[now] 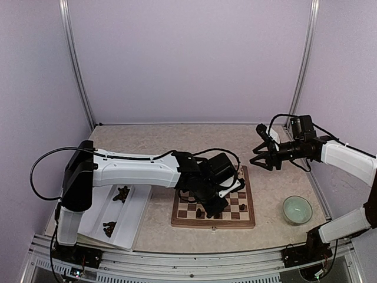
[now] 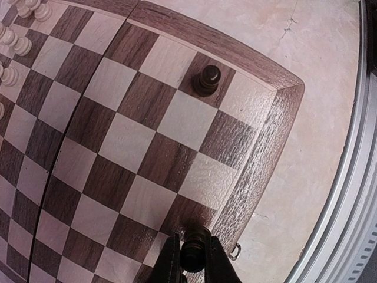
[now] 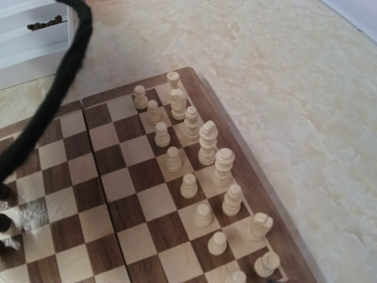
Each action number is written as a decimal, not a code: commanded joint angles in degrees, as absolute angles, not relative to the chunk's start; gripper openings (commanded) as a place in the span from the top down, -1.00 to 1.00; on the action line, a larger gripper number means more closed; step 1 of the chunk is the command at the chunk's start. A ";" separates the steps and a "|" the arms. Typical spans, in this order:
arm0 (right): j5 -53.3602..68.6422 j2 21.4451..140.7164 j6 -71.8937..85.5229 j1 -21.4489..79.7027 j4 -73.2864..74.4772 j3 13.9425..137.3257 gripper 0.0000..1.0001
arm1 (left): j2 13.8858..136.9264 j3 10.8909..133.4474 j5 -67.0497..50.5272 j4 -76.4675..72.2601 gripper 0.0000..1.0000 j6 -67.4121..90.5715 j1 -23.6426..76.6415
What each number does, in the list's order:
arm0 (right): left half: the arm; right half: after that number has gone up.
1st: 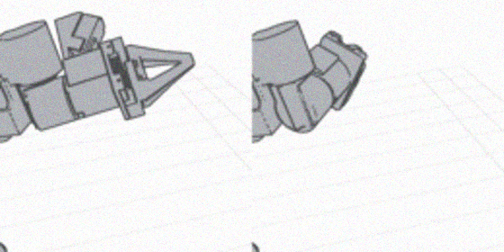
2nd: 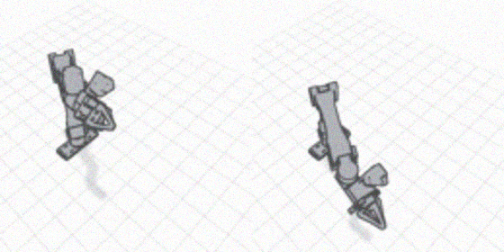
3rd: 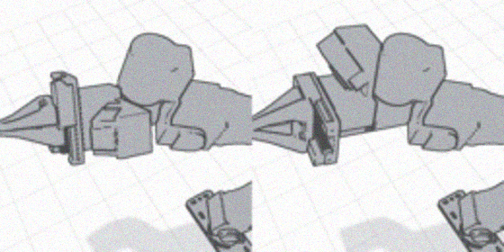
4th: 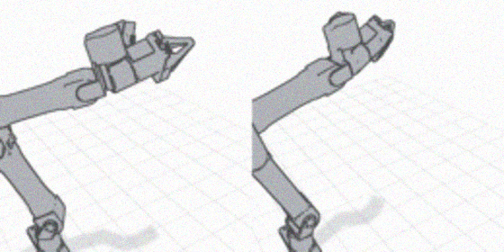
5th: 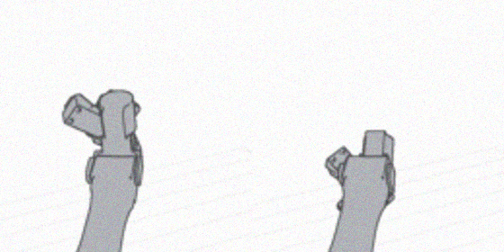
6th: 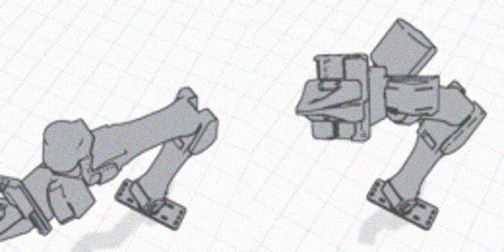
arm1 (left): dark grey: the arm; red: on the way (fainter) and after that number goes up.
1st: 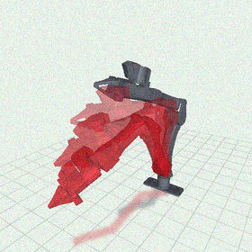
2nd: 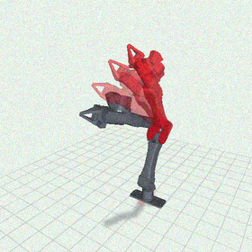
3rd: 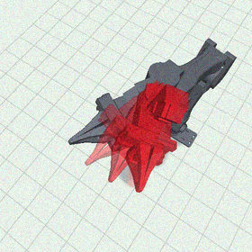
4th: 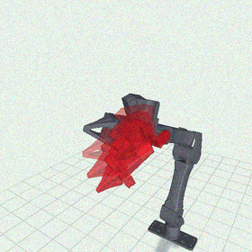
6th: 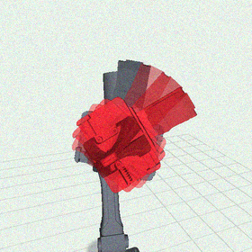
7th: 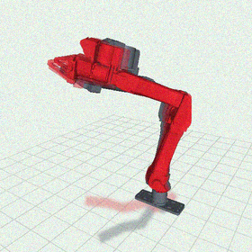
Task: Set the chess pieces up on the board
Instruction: Place the king at e8.
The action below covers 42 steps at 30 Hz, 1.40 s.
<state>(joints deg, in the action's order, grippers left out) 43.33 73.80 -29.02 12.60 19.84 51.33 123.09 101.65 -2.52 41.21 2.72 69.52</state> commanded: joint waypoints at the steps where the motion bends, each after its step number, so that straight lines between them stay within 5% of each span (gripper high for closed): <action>1: 44.38 74.54 -29.44 12.04 19.59 51.07 -0.09 | 124.18 103.10 -2.22 40.80 0.79 2.26 69.96; 30: 44.99 75.12 -29.79 12.04 20.14 51.15 -0.10 | 125.52 101.96 -0.75 39.35 0.68 2.91 69.96; 42: 45.44 75.36 -29.79 12.04 20.47 51.37 -0.11 | 123.10 101.16 -0.49 41.14 0.24 3.53 70.83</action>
<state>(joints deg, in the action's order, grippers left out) 44.31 74.91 -29.34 12.60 19.88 51.33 124.38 101.62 -0.97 39.70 3.22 69.97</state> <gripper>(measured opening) 0.553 0.368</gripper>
